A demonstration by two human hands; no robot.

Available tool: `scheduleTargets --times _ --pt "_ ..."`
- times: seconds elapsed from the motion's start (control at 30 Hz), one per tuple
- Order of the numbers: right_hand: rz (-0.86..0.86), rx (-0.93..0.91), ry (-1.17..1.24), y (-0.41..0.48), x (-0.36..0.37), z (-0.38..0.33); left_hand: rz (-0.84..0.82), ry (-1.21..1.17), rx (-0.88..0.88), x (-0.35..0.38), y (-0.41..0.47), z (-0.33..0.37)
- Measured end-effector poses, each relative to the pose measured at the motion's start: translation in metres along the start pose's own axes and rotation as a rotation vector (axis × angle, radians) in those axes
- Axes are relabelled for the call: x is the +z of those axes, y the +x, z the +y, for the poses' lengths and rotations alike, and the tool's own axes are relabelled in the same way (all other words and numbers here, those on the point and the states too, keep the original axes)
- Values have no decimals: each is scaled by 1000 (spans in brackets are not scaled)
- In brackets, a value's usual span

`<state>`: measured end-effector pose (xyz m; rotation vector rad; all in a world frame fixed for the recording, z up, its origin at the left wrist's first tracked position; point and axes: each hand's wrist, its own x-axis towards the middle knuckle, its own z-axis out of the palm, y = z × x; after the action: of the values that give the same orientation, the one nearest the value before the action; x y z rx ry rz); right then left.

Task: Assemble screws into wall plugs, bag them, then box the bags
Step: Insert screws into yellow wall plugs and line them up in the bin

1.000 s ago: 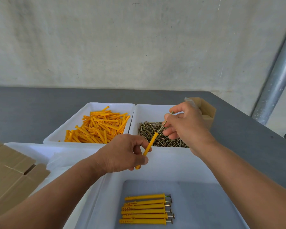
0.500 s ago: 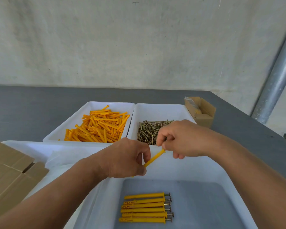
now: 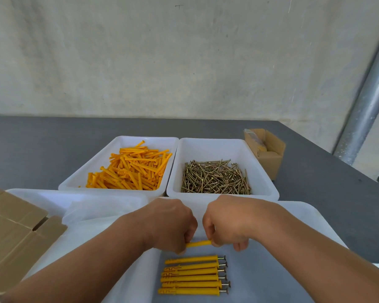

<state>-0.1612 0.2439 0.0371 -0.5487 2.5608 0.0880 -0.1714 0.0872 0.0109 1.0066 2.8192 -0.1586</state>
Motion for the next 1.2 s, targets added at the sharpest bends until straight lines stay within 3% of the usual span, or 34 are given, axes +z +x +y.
scheduleTargets --times 0.33,0.5,0.63,0.73,0.8,0.87,0.97,1.2 --pt "9 -78 -215 11 16 -7 -59 186 16 10 4 3" --pt "44 -93 -221 15 19 -9 -61 72 14 5 4 1" --pt "45 -125 -248 13 18 -12 155 -295 -23 -19 -3 -8" --pt "46 -165 -245 14 18 -13 481 -617 -209 -32 -4 -29" --pt "34 -177 -202 14 17 -13 689 -585 -422 -30 -2 -46" --pt "21 -195 -152 13 17 -14 763 -443 -631 -23 -1 -63" --pt "18 -208 -97 12 16 -14 665 -382 -755 -9 0 -82" --pt "-149 -187 43 13 16 -21 243 -309 -775 11 3 -93"
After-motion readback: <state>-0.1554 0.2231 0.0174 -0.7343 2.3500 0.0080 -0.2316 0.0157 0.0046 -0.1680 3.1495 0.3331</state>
